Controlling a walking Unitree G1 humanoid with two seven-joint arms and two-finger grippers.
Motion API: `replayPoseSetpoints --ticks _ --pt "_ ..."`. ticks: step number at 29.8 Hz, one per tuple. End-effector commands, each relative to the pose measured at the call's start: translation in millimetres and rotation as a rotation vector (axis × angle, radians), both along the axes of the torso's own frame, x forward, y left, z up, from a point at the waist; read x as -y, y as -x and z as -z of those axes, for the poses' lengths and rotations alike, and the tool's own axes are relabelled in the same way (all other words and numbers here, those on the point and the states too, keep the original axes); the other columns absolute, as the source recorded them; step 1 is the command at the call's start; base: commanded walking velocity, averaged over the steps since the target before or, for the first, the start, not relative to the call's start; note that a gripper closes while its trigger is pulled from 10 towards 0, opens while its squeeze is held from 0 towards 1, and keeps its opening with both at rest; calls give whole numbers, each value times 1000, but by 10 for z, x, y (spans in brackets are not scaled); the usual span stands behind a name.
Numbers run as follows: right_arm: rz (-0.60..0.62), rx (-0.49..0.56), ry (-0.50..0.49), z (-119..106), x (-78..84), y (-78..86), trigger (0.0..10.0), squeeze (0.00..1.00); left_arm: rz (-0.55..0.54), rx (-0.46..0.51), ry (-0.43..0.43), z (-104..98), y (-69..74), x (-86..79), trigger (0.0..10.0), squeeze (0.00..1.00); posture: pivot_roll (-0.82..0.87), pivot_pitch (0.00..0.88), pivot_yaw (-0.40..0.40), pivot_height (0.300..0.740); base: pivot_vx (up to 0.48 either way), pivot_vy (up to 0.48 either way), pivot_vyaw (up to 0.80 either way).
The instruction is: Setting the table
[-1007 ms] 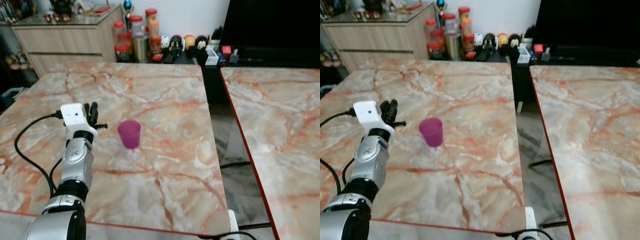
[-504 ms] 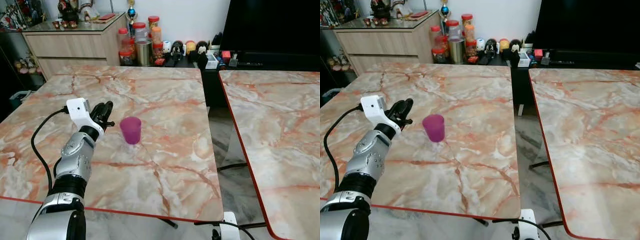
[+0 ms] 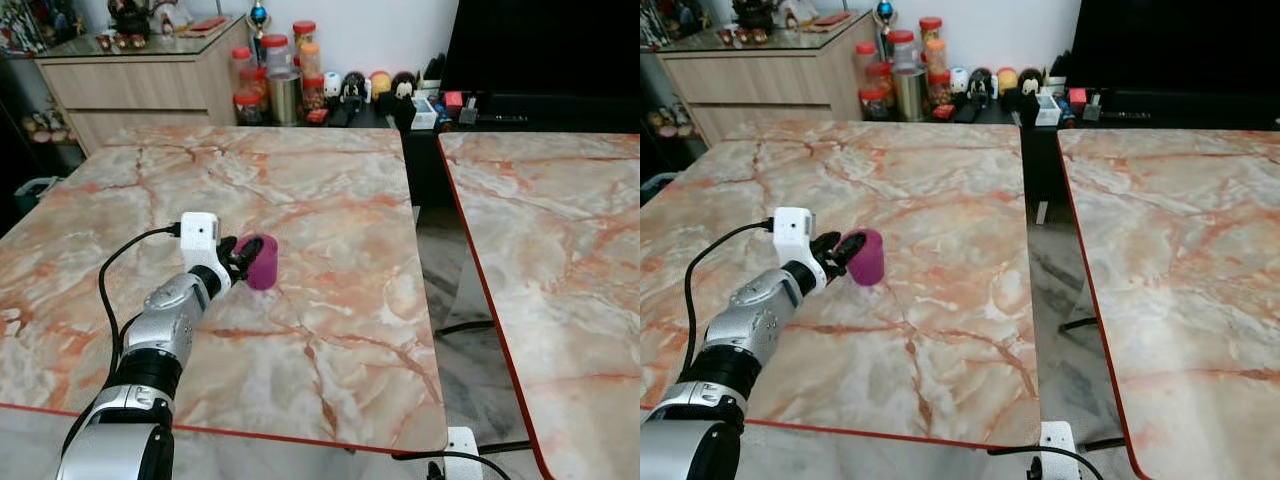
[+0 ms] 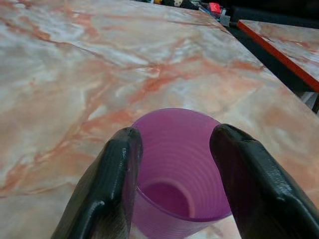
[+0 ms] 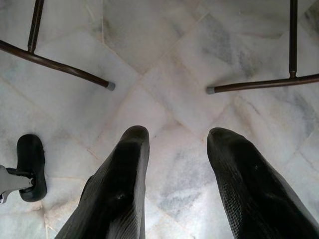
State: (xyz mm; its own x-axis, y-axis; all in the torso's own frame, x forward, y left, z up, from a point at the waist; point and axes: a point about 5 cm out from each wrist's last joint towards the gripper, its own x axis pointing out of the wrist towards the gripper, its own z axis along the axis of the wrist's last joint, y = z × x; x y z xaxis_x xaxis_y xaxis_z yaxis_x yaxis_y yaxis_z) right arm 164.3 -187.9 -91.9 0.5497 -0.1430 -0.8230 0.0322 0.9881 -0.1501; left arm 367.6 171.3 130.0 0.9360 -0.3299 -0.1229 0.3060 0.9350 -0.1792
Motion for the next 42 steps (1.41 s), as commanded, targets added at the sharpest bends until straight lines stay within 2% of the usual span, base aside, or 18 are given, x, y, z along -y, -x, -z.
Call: replayPoseSetpoints --ticks 1,12,16,19,22,24,30,31,34,42 --pt "27 8 -6 -7 -1 -15 10000 0 -5 3 -25 -68 -33 -5 10000 0 31 0 40 740 0 0 0" --pt "33 9 -8 -5 -2 -11 10000 0 -3 31 -27 -193 -72 0 10000 0 29 0 46 740 0 0 0" --pt "36 7 -9 -3 -1 -5 10000 0 -23 90 40 -386 -104 -31 10000 0 29 0 47 740 0 0 0" --pt "32 6 -10 -2 -4 -5 10000 0 -14 106 27 -444 -114 -45 10000 0 36 0 46 740 0 0 0" --pt "31 6 -11 -3 -8 -8 10000 0 -22 96 7 -428 -116 -70 10000 0 36 0 47 740 0 0 0" --pt "31 8 -12 -4 -16 -13 10000 0 -24 65 -7 -347 -106 -85 10000 0 35 0 49 740 0 0 0" --pt "34 9 -14 -5 -20 -16 10000 0 2 17 0 -254 -74 -41 10000 0 32 0 50 740 0 0 0" --pt "27 6 -12 -4 -23 -16 10000 0 -6 -14 -48 -183 -70 -52 10000 0 35 0 48 740 0 0 0" --pt "28 6 -12 -4 -26 -17 10000 0 0 -47 -60 -106 -48 -50 10000 0 33 0 52 740 0 0 0" --pt "30 7 -14 -3 -31 -17 10000 0 -5 -67 -73 -79 -46 -57 10000 0 34 0 52 740 0 0 0"
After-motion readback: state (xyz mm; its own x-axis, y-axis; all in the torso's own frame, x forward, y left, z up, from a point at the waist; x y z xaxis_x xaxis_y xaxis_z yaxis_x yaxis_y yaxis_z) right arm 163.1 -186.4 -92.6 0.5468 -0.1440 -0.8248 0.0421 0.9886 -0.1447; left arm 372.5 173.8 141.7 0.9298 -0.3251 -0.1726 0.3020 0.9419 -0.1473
